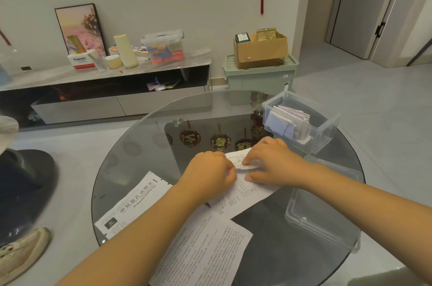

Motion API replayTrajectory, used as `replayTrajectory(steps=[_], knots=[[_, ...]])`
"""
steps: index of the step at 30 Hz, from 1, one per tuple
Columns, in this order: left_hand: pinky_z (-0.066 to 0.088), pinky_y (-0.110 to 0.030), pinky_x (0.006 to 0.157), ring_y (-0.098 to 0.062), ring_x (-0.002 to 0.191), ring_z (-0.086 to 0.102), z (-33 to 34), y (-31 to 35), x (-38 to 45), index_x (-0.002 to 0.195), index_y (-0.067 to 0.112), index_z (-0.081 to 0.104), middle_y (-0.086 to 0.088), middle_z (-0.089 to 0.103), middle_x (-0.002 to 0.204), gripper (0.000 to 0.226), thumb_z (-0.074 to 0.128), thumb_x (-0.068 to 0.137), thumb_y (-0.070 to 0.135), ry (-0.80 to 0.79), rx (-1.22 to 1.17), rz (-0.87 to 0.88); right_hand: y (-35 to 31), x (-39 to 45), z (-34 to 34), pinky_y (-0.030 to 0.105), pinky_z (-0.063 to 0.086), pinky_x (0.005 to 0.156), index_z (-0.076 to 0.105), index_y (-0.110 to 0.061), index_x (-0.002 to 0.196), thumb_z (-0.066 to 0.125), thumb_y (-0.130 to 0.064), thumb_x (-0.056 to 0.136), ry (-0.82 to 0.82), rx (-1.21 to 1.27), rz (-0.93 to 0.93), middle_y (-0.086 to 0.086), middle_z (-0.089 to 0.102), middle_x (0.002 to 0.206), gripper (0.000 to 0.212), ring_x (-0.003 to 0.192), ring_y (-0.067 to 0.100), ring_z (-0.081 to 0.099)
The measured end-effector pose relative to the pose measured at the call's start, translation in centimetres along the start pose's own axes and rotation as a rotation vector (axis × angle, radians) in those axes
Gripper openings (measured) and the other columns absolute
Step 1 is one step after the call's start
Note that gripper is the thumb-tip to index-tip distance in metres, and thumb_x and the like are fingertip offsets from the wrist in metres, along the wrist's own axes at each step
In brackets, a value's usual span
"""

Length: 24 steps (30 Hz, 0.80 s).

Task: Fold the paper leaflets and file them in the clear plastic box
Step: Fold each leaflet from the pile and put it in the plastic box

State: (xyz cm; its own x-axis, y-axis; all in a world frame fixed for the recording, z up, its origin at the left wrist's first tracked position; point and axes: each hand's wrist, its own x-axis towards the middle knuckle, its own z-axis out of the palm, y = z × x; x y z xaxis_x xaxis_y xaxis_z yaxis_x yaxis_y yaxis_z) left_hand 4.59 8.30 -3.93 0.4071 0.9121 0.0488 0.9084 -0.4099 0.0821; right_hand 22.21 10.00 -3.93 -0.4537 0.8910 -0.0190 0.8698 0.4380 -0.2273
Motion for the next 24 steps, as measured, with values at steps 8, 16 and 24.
replayTrajectory(steps=[8,16,24], knots=[[0.045,-0.027,0.085,-0.015,0.103,0.055,0.9,-1.0,0.9,0.124,0.024,0.053,0.002,0.057,0.120,0.028,0.044,0.098,0.023,0.128,-0.260,-0.164,-0.2,0.7,0.0,0.025,0.038,0.081,0.060,-0.021,0.108,0.051,-0.031,0.094,0.145,0.188,0.149,-0.002,0.063,0.101,0.019,0.089,0.013,0.050],[0.042,-0.023,0.093,-0.013,0.108,0.046,1.9,-1.8,1.6,0.134,0.028,0.046,0.004,0.040,0.129,0.044,0.059,0.092,0.027,0.126,-0.333,-0.265,0.3,1.8,0.9,0.035,0.038,0.099,0.051,-0.029,0.127,0.060,-0.032,0.089,0.117,0.161,0.187,-0.003,0.051,0.126,0.040,0.117,0.019,0.041],[0.044,-0.024,0.089,-0.011,0.105,0.050,1.7,-1.2,1.6,0.114,0.026,0.067,0.008,0.057,0.114,0.027,0.045,0.098,0.026,0.119,-0.156,-0.098,0.4,2.3,0.4,0.035,0.028,0.101,0.055,-0.030,0.130,0.054,-0.037,0.093,0.041,0.029,0.129,-0.004,0.048,0.133,0.038,0.122,0.020,0.036]])
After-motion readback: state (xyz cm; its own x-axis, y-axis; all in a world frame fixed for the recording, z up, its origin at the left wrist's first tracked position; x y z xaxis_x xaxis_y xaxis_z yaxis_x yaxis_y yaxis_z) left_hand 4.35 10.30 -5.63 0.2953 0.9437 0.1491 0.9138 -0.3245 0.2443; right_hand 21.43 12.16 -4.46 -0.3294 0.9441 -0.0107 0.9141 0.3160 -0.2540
